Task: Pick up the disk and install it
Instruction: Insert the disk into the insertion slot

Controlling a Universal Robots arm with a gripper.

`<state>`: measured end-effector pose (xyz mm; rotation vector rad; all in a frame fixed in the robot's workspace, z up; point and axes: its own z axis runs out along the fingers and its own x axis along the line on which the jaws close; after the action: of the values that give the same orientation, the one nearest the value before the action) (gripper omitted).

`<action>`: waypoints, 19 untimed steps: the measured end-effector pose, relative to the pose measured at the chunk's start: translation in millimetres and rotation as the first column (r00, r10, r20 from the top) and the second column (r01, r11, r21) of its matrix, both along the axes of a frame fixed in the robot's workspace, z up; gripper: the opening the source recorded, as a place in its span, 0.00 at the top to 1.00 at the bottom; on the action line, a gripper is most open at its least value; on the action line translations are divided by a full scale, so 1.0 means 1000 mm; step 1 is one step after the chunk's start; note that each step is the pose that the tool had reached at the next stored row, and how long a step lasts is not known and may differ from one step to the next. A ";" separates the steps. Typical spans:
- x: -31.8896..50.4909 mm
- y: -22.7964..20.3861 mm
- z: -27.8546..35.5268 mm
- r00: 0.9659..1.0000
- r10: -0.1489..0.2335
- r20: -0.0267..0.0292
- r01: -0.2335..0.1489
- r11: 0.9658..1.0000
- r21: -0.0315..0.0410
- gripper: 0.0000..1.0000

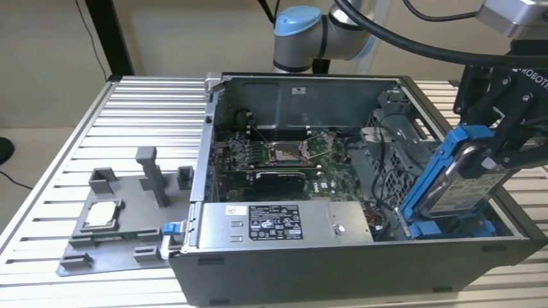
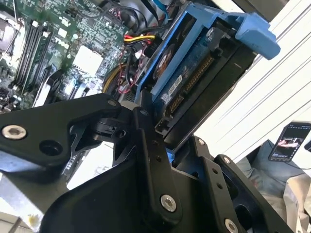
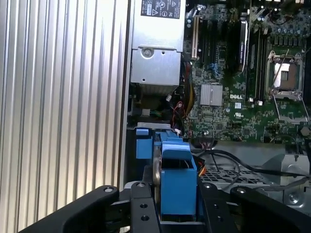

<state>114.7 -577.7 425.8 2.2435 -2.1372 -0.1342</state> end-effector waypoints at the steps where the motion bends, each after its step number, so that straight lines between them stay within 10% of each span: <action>1: 0.0000 -0.0001 -0.0001 1.000 0.000 -0.003 0.000 1.000 0.000 1.00; 11: 0.0013 -0.0006 -0.0025 1.000 0.000 -0.014 0.000 1.000 0.000 1.00; 19: 0.0027 -0.0015 0.0010 0.999 0.000 -0.046 0.000 1.000 0.011 1.00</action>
<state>117.5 -579.2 426.8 2.2238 -2.1192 -0.1959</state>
